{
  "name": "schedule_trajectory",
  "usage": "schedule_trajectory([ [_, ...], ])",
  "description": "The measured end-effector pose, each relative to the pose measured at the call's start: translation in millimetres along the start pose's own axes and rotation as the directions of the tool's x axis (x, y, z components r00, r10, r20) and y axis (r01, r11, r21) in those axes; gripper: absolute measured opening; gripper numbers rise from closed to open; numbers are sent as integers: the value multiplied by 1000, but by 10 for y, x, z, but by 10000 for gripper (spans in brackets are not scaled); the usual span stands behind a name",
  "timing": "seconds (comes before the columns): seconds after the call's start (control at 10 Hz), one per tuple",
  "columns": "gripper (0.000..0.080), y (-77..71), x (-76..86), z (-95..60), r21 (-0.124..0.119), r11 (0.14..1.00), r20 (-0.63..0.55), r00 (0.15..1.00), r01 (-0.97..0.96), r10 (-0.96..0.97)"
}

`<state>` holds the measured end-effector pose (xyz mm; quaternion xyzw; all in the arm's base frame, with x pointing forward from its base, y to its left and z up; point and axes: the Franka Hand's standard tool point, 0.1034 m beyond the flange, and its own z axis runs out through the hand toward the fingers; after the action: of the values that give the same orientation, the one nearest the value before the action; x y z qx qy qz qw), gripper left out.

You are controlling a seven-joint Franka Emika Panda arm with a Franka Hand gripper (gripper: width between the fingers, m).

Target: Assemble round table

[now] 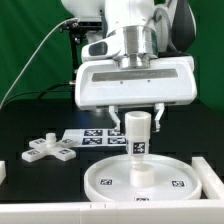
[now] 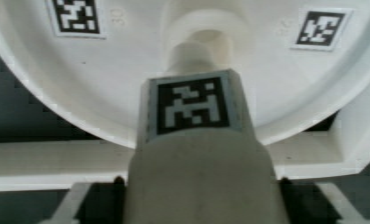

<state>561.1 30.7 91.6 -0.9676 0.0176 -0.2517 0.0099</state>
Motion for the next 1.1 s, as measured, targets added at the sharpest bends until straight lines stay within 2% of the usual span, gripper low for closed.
schedule_trajectory([
  [0.5, 406, -91, 45, 28, 10, 1000, -19, 1000, 9, -9],
  [0.7, 406, -75, 32, 21, 7, 1000, -25, 1000, 11, -11],
  [1.1, 406, -75, -76, 13, 6, 1000, -10, 1000, 16, -16],
])
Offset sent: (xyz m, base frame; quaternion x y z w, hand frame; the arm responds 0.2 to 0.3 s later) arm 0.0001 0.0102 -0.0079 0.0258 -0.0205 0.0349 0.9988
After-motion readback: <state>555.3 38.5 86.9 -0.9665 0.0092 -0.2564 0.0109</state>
